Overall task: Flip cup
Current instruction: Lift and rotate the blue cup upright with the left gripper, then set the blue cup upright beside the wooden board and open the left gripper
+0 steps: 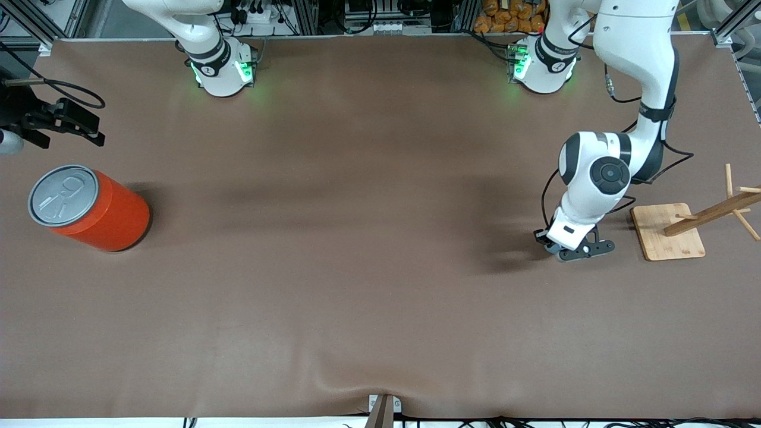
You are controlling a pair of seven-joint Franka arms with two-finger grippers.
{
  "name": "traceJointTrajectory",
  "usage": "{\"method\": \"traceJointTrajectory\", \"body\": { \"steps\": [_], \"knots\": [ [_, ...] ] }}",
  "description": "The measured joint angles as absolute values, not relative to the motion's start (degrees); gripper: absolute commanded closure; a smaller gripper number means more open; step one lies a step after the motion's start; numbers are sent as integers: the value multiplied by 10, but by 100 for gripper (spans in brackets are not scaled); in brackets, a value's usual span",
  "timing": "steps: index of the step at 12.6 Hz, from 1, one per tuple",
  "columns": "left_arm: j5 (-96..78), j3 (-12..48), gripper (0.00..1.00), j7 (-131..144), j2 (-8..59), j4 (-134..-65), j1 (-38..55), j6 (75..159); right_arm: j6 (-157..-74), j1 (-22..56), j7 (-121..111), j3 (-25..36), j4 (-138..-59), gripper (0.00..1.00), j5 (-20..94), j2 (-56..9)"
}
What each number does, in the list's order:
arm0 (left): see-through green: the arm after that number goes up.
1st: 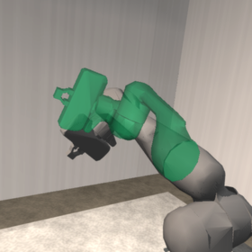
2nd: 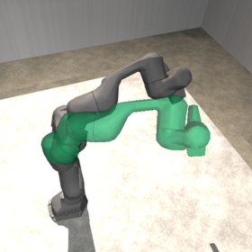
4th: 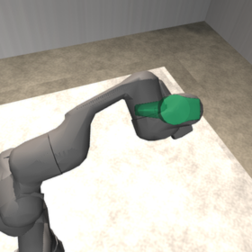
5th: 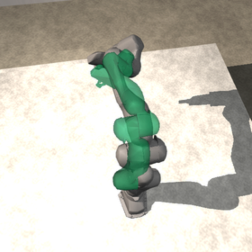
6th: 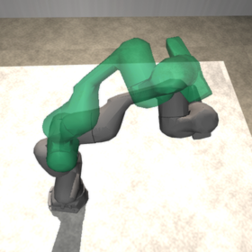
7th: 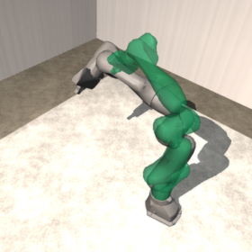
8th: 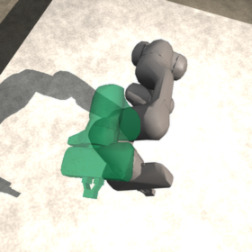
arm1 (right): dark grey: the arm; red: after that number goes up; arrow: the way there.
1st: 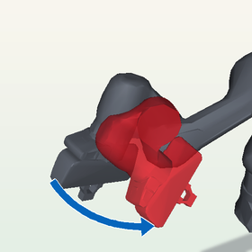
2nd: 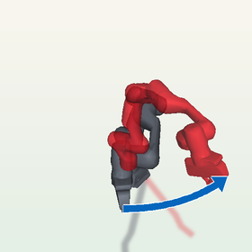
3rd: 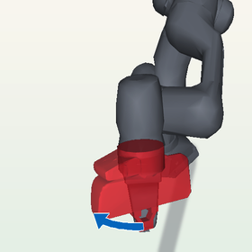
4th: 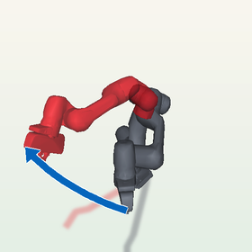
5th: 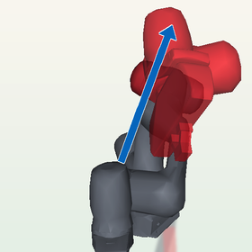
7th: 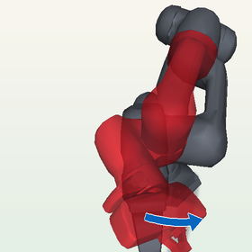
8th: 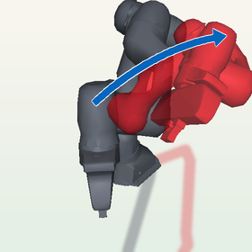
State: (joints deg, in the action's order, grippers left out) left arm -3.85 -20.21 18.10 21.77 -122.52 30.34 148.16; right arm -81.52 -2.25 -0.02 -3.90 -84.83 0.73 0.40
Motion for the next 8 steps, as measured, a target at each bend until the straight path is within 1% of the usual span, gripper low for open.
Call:
{"method": "traceJointTrajectory", "body": {
  "steps": [5, 6, 8],
  "knots": [
    [-31, -207, 0, 179, 167, -1225, 289, 1463, -815, -23, 0, -39, -853, 0, 7, 4],
    [-26, -207, 0, 172, 154, -1213, 281, 1441, -815, -23, 0, -39, -853, 0, 7, 4],
    [-20, -207, 0, 144, 129, -1170, 265, 1352, -815, -23, 0, -39, -853, 0, 7, 4]
  ]
}}
